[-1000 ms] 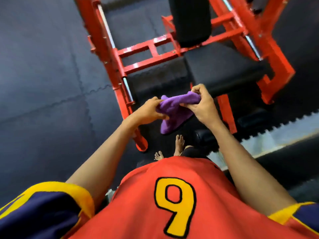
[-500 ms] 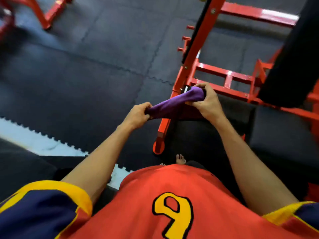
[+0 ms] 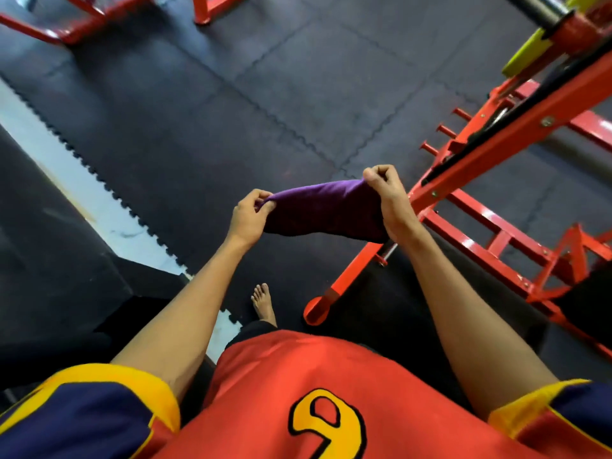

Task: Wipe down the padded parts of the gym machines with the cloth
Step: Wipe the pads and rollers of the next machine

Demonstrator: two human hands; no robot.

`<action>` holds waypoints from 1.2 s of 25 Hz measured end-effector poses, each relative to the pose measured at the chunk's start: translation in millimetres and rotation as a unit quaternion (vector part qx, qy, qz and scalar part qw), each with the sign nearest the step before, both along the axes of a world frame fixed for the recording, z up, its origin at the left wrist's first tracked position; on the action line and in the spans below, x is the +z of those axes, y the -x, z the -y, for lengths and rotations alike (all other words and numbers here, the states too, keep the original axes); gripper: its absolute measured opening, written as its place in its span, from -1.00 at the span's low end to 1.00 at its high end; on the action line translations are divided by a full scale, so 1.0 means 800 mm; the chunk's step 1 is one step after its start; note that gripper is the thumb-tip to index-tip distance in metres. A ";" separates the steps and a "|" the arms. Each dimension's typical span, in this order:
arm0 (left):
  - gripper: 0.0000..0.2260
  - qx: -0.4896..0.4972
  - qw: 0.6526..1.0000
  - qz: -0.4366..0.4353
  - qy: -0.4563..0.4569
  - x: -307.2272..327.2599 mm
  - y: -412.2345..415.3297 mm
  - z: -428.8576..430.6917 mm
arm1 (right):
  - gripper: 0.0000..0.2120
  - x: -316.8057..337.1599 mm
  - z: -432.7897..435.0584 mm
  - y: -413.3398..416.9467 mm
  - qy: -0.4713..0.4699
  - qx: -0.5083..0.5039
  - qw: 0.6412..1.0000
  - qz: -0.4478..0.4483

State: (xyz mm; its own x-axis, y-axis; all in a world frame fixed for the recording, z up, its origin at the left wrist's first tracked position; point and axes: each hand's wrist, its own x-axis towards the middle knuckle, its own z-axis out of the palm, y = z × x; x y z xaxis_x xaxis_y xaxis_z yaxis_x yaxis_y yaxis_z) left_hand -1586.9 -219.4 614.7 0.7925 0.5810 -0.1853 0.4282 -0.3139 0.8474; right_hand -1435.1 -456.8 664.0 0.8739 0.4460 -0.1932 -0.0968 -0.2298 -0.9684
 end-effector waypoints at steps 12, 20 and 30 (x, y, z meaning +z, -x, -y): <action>-0.63 0.044 0.998 0.043 0.017 0.020 -0.104 -0.285 | -0.91 -0.030 -0.220 -0.094 0.085 -0.128 0.985 0.078; -0.50 -0.106 0.994 -0.006 0.015 0.024 -0.246 -0.404 | -0.79 -0.054 -0.313 -0.230 0.065 -0.143 0.988 -0.004; -0.60 -0.144 0.987 0.035 -0.070 0.035 -0.501 -0.527 | -0.56 -0.026 -0.413 -0.486 0.084 -0.084 0.993 -0.003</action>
